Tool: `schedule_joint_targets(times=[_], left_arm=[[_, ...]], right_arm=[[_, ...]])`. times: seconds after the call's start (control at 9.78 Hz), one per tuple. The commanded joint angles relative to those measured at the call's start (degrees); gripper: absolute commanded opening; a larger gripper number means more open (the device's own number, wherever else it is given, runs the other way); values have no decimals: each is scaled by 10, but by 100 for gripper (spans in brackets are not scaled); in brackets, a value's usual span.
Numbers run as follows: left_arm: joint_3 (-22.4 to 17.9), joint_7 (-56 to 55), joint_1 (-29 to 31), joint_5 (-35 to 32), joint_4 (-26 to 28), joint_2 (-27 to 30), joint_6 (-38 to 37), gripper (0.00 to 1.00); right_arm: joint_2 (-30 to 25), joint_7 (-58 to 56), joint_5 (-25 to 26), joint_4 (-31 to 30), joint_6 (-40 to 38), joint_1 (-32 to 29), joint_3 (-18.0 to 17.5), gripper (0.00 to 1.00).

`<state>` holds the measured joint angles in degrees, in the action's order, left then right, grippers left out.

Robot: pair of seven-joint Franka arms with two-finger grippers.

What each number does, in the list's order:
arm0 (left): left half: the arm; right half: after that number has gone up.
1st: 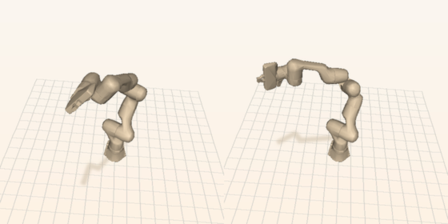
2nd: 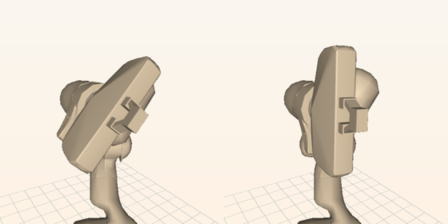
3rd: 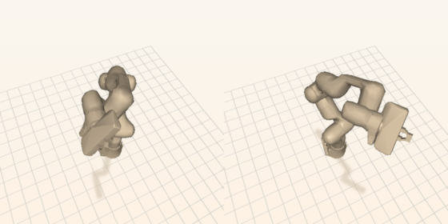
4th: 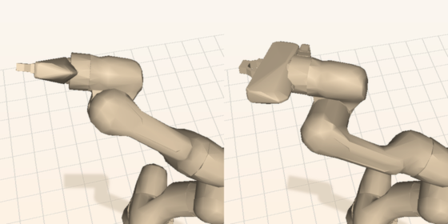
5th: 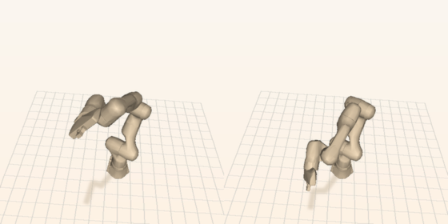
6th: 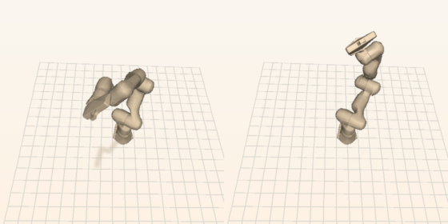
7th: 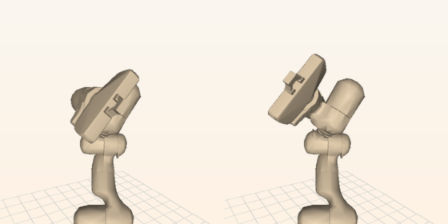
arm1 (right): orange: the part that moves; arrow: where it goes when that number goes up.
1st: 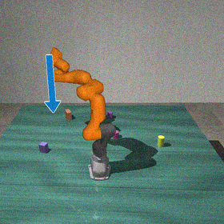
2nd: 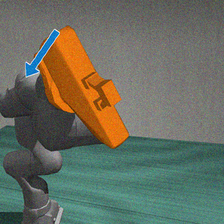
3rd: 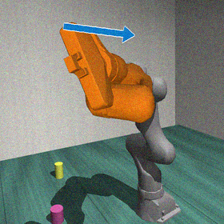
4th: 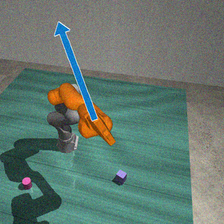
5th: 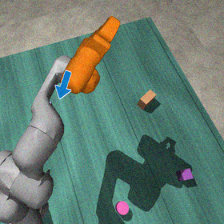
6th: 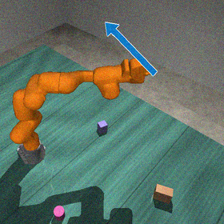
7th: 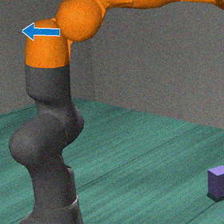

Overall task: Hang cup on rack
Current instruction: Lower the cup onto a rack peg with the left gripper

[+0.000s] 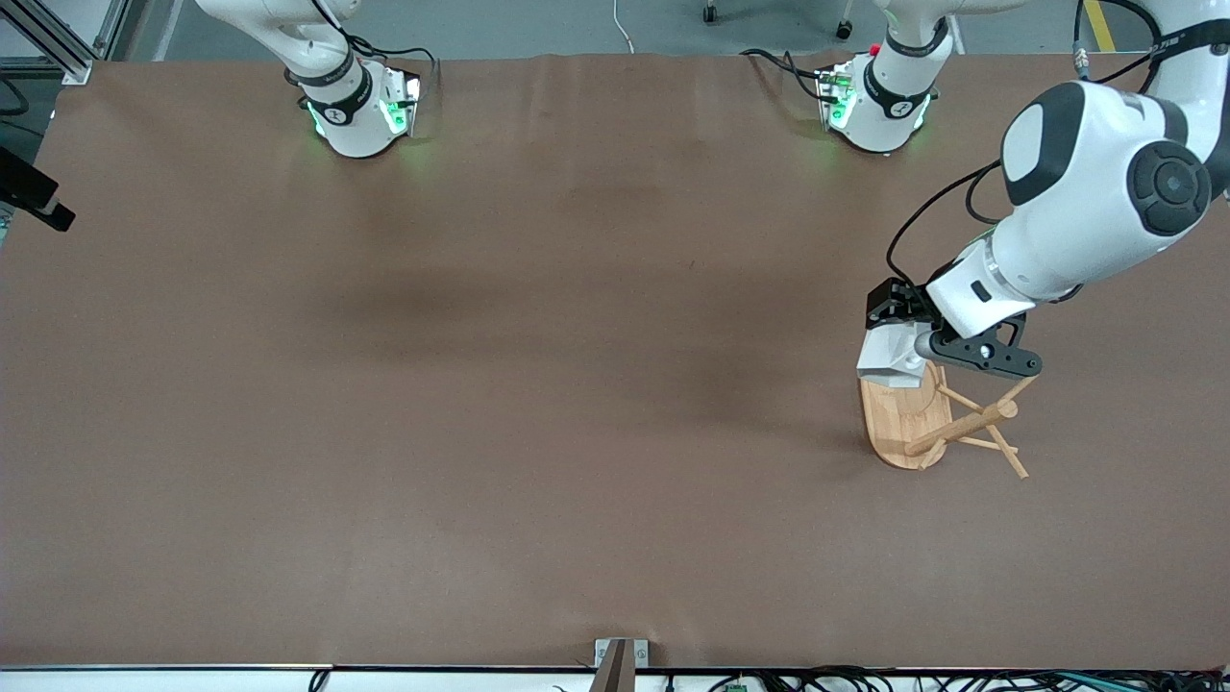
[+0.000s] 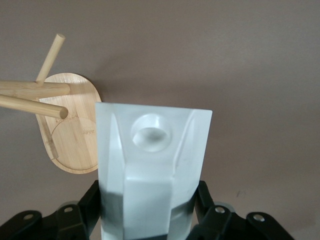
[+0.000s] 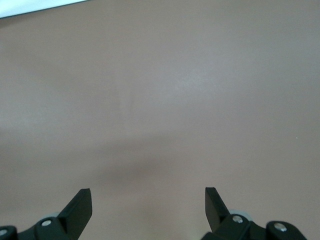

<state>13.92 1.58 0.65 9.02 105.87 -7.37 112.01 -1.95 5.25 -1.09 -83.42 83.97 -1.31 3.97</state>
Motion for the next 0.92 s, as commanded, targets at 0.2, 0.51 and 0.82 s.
schedule_joint_targets(times=[0.2, 0.51, 0.82], left_arm=[[-12, 25, -8, 10, 69, 4, 66, 0], [-19, 42, -8, 8, 65, -6, 77, 0], [-33, 92, -8, 10, 61, -20, 94, 0]], right_arm=[[6, 4, 3, 12, -13, -3, -6, 100], [6, -18, 8, 15, -14, 2, -5, 100], [7, -13, 7, 13, -13, 1, -5, 100]])
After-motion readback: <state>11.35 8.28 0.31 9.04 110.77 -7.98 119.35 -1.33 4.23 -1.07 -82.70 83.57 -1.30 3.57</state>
